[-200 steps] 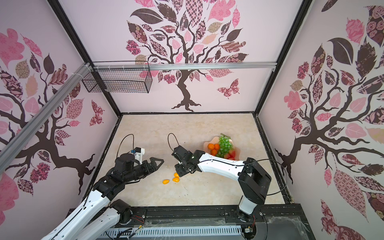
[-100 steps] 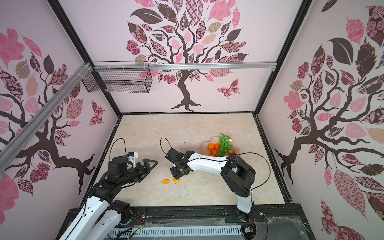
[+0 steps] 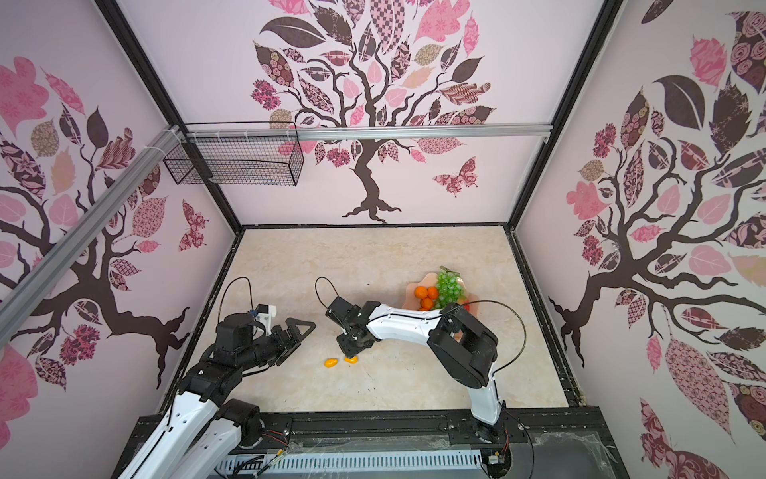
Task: Arrange fruit in a fruit bowl
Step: Pick up the fruit from the center of the table.
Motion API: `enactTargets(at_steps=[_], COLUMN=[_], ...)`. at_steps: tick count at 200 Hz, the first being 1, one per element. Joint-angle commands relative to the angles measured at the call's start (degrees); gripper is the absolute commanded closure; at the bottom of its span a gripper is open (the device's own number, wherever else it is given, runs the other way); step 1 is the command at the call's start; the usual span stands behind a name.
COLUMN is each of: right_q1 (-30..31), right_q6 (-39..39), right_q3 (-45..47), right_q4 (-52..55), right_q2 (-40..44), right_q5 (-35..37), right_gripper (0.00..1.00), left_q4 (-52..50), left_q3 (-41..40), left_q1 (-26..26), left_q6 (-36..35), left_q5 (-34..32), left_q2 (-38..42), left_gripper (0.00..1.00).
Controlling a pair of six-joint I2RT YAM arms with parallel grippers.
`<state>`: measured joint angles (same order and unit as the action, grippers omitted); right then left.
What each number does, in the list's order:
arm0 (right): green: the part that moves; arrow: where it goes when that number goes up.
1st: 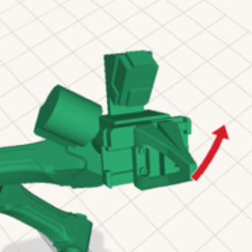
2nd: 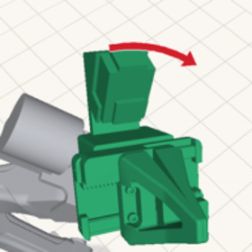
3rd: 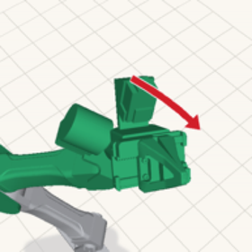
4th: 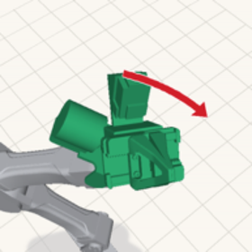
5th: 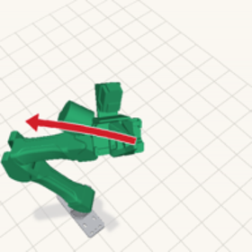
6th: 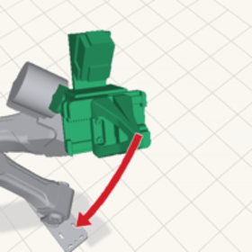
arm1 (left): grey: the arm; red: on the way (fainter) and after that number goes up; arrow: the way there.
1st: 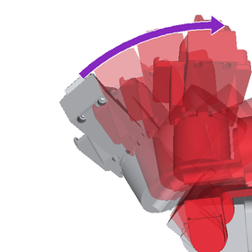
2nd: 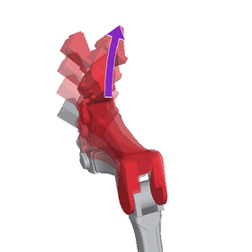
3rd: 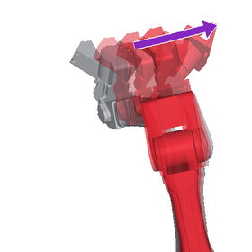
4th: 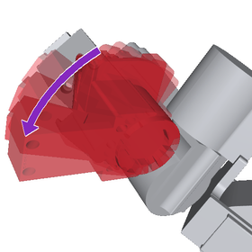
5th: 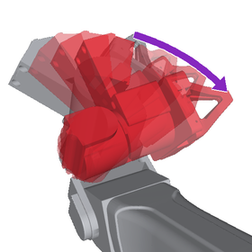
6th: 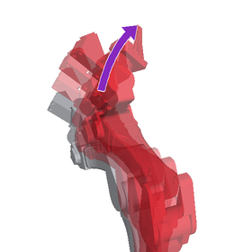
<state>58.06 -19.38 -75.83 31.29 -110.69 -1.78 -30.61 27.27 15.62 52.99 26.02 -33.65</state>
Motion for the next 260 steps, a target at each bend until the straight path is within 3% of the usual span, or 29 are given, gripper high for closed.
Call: enactTargets(at_steps=[1, 153, 260], right_q1=[0.1, 0.1, -0.1], right_q6=[1.0, 1.1, 0.2], right_q3=[-1.9, -1.7, -1.7], right_q4=[0.9, 0.8, 1.8], right_q2=[-3.1, -4.9, 0.1], right_q5=[0.4, 1.4, 2.7], right_gripper=[0.58, 0.68, 0.74], left_q4=[-0.1, 0.7, -0.4], left_q3=[-1.4, -1.7, 2.6], left_q1=[-0.3, -0.3, -0.3], left_q6=[0.1, 0.1, -5.2], left_q5=[0.2, 0.2, 0.0], left_q2=[0.6, 0.0, -1.6], left_gripper=[0.02, 0.02, 0.02])
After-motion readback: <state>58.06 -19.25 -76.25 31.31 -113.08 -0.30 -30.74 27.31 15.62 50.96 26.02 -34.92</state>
